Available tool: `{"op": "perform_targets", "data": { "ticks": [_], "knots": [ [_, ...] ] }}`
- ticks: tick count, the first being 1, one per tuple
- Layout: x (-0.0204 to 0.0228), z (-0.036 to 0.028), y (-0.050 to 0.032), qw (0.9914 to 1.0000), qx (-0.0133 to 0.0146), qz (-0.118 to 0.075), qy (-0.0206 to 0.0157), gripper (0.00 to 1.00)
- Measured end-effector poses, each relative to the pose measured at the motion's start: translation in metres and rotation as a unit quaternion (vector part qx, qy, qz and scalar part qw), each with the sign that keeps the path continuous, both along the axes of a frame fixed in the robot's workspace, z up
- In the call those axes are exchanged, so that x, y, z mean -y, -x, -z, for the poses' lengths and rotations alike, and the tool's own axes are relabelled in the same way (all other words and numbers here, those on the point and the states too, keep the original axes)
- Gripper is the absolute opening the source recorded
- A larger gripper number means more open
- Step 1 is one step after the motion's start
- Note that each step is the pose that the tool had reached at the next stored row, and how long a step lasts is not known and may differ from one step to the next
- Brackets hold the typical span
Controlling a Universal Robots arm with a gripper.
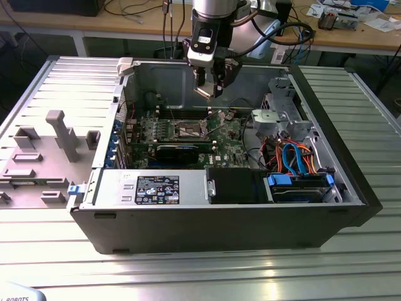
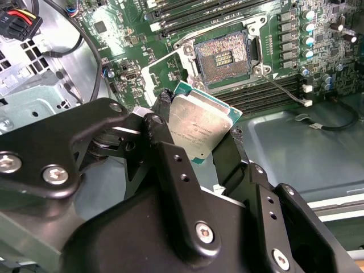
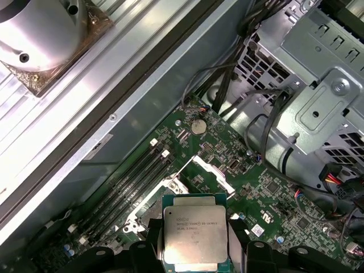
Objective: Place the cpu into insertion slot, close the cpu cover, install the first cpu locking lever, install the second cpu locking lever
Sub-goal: 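Place the cpu into insertion slot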
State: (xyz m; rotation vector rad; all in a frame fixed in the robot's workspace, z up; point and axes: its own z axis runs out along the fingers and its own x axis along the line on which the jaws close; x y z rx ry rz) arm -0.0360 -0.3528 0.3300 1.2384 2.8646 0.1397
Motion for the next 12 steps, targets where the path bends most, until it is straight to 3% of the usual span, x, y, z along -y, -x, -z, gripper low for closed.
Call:
{"op": "perform_targets", "data": {
  "ticks": [12],
  "knots": [
    [0.0,0.0002,0.0,0.99999,0.0,0.005,0.0,0.54]
  ]
}}
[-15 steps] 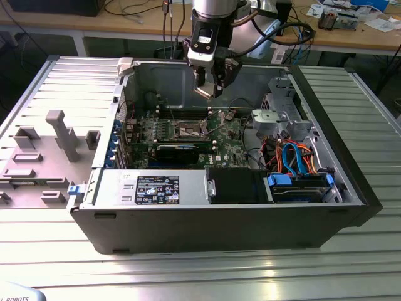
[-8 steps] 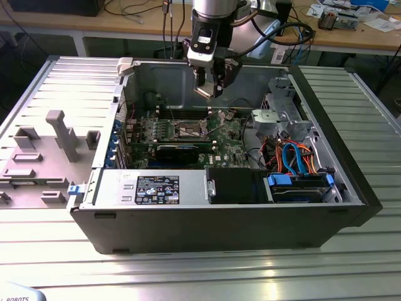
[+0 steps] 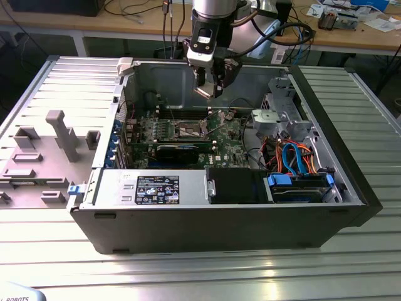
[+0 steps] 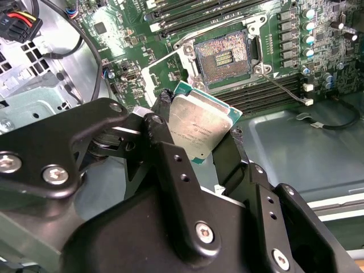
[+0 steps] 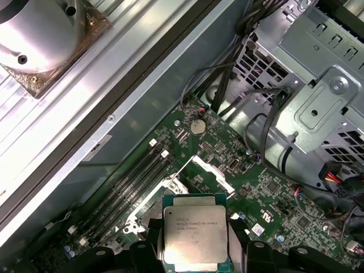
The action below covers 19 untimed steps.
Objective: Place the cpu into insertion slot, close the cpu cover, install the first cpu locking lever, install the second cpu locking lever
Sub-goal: 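Place the cpu into insertion slot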
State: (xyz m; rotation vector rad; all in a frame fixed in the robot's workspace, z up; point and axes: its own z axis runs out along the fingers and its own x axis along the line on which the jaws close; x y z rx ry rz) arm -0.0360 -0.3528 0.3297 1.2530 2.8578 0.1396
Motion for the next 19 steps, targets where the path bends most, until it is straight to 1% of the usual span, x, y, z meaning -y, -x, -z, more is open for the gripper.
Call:
{"op": "perform_targets", "data": {
  "ticks": [19],
  "knots": [
    [0.0,0.0002,0.0,0.99998,0.0,0.006,0.0001,0.54]
  ]
}}
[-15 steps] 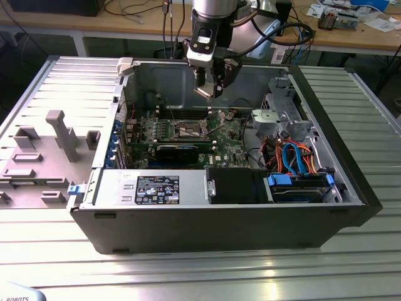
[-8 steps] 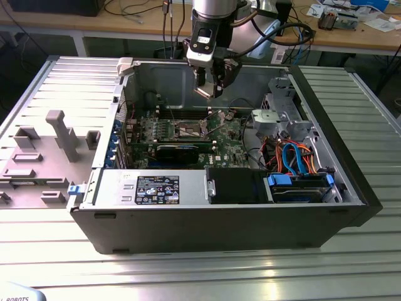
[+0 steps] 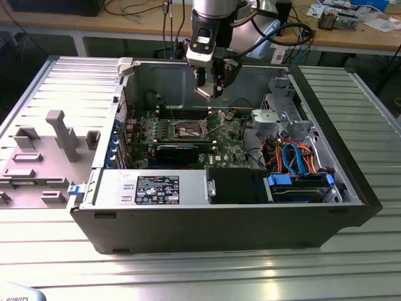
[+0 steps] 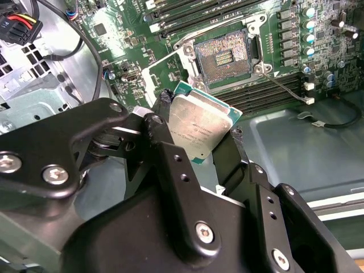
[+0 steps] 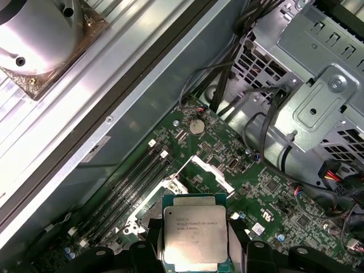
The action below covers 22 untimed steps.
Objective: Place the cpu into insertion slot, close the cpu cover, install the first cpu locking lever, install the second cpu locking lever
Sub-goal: 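Place the cpu into insertion slot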
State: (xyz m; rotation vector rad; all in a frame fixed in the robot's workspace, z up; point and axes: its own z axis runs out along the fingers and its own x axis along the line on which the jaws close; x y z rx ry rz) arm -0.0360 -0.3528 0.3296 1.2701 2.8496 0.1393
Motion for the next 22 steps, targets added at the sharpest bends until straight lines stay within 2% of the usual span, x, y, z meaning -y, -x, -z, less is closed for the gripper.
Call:
{"op": "perform_targets", "data": {
  "ticks": [5,10,22],
  "knots": [
    [0.0,0.0001,0.0,1.0,0.0,0.002,-0.0001,0.54],
    [0.0,0.0005,0.0,0.99993,0.0,0.011,-0.0001,0.54],
    [0.0,0.0007,0.0,0.99989,0.0,0.015,0.0,0.54]
  ]
}}
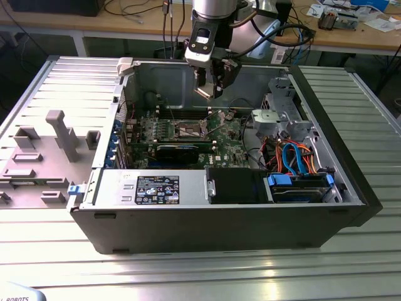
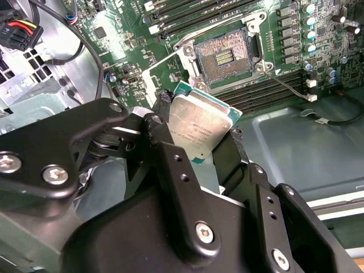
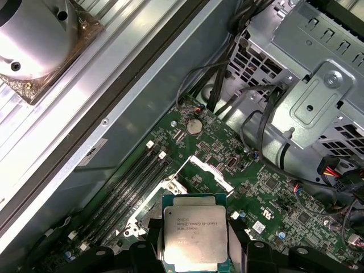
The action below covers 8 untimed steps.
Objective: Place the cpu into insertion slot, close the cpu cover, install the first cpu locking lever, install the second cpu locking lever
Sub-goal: 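Place the cpu into insertion slot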
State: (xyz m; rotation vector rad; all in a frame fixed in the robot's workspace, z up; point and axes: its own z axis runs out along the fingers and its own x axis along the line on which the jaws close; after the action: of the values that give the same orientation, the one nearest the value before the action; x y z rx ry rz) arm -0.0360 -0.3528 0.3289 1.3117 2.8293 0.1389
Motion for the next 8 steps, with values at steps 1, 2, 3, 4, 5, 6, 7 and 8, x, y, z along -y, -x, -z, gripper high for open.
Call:
{"op": "perform_targets", "data": {
  "ticks": [1,2,3,4,5,6,7,8],
  "knots": [
    [0.0,0.0,0.0,1.0,0.0,0.0,0.0,0.54],
    [0.0,0.0,0.0,1.0,0.0,0.0,0.0,0.54],
    [0.0,0.0,0.0,1.0,0.0,0.001,0.0,0.54],
    [0.0,0.0,0.0,1.0,0.0,0.001,0.0,0.54],
    [0.0,0.0001,0.0,1.0,0.0,0.001,0.0,0.54],
    [0.0,0.0001,0.0,1.0,0.0,0.002,0.0,0.54],
    [0.0,0.0001,0.0,1.0,0.0,0.002,0.0,0.54],
    [0.0,0.0001,0.0,1.0,0.0,0.002,0.0,0.54]
  ]
}}
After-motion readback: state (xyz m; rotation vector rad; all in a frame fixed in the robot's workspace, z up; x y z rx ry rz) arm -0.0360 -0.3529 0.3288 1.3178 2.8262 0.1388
